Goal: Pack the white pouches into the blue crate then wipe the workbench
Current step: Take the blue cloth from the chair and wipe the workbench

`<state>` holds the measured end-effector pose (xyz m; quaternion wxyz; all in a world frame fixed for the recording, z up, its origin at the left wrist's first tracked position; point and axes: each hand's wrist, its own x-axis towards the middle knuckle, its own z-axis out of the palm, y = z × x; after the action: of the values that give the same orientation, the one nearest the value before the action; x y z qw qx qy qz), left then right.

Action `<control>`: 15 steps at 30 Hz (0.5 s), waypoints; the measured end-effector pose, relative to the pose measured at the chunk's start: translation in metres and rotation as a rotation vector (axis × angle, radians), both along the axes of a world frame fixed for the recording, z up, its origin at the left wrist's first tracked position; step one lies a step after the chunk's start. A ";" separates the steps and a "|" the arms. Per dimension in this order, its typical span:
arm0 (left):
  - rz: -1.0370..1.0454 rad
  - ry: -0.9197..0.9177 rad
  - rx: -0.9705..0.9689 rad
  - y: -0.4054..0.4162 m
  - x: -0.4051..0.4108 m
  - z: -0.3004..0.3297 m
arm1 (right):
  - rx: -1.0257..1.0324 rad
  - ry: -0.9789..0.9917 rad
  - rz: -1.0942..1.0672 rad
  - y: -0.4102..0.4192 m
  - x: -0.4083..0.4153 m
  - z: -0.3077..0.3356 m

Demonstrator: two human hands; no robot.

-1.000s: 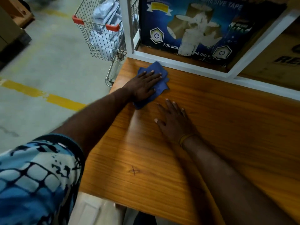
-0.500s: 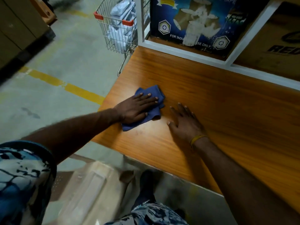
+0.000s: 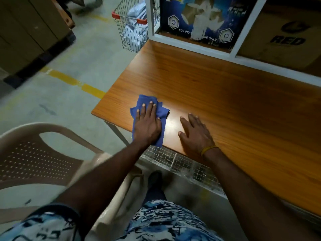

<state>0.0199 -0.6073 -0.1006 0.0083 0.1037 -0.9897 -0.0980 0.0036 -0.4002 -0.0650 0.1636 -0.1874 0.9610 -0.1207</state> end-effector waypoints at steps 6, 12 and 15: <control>0.219 0.000 -0.008 0.028 -0.011 0.004 | -0.024 -0.015 0.004 0.007 -0.001 0.002; 0.309 0.005 0.008 0.039 -0.054 0.003 | -0.016 -0.023 -0.021 0.001 -0.029 -0.002; 0.304 0.011 0.007 0.040 -0.091 -0.001 | 0.010 -0.035 -0.021 0.001 -0.047 -0.003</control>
<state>-0.0712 -0.5675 -0.1017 0.0279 0.2518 -0.9622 -0.0998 -0.0438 -0.3996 -0.0683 0.1799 -0.1742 0.9605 -0.1209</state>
